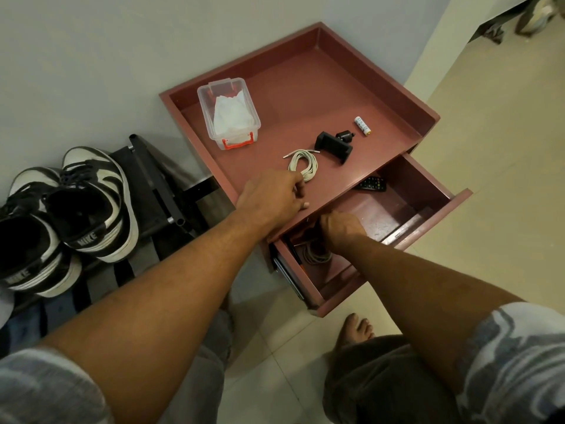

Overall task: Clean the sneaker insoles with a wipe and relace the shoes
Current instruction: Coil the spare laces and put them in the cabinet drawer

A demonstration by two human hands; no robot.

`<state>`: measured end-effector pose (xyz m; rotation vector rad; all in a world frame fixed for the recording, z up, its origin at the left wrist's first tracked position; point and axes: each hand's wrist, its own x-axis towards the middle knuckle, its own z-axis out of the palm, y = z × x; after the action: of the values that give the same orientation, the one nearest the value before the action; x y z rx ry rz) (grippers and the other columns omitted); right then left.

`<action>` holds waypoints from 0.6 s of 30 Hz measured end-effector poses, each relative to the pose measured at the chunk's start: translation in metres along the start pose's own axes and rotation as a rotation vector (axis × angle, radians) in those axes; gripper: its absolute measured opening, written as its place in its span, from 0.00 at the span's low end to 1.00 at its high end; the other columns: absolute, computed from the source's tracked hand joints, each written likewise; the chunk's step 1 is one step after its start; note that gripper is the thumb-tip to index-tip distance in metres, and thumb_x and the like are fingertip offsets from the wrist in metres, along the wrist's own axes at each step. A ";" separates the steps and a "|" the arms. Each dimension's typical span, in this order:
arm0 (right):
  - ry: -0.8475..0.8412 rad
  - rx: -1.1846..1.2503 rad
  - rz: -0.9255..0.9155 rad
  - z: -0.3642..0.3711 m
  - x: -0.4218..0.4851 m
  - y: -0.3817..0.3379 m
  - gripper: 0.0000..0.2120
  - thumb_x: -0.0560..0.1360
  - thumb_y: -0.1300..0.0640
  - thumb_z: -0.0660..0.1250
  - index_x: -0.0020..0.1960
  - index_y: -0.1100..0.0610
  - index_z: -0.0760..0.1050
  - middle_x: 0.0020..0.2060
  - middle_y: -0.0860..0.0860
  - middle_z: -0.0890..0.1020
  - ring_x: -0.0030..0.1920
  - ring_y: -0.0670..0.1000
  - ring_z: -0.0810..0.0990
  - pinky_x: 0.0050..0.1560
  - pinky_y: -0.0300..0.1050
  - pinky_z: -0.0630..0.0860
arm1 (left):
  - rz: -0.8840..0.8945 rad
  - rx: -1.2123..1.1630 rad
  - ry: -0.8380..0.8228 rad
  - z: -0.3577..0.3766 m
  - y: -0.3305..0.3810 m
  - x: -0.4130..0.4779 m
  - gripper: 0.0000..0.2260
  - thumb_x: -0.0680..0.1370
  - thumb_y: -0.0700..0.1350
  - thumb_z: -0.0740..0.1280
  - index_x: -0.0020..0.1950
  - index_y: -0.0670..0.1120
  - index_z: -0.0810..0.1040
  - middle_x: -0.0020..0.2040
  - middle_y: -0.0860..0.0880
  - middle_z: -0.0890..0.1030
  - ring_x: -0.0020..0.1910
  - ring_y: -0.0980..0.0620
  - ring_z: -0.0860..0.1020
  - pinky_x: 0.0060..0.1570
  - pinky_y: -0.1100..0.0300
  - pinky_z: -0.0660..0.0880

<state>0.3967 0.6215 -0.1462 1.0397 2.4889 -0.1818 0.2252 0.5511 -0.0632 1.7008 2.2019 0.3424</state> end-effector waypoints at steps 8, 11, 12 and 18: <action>-0.114 0.024 -0.040 -0.041 -0.003 0.019 0.22 0.72 0.48 0.80 0.62 0.55 0.81 0.57 0.53 0.84 0.58 0.56 0.83 0.53 0.47 0.78 | -0.046 -0.072 -0.019 -0.002 -0.001 0.003 0.09 0.76 0.58 0.78 0.52 0.57 0.83 0.41 0.59 0.82 0.43 0.58 0.80 0.43 0.56 0.79; -0.336 -0.041 -0.137 -0.079 -0.012 0.032 0.17 0.68 0.47 0.82 0.56 0.46 0.86 0.42 0.42 0.87 0.51 0.47 0.85 0.53 0.43 0.80 | -0.115 -0.198 0.048 -0.006 -0.004 0.007 0.07 0.76 0.57 0.78 0.49 0.56 0.85 0.39 0.60 0.83 0.41 0.61 0.80 0.42 0.58 0.78; -0.419 -0.020 -0.158 -0.090 -0.017 0.036 0.14 0.69 0.48 0.82 0.54 0.45 0.86 0.36 0.41 0.87 0.47 0.44 0.85 0.52 0.43 0.80 | -0.139 -0.220 0.092 -0.007 -0.006 0.009 0.06 0.77 0.56 0.77 0.48 0.56 0.85 0.38 0.60 0.83 0.41 0.61 0.80 0.42 0.58 0.78; 0.091 0.461 -0.133 -0.125 -0.024 0.041 0.04 0.75 0.52 0.77 0.50 0.46 0.86 0.42 0.44 0.87 0.42 0.45 0.84 0.44 0.46 0.82 | -0.190 -0.187 0.280 -0.008 -0.010 0.010 0.03 0.78 0.51 0.75 0.52 0.56 0.85 0.43 0.58 0.84 0.43 0.56 0.82 0.37 0.59 0.74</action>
<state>0.3978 0.6696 -0.0218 1.0688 2.6666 -0.7953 0.2107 0.5585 -0.0606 1.4035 2.4155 0.7504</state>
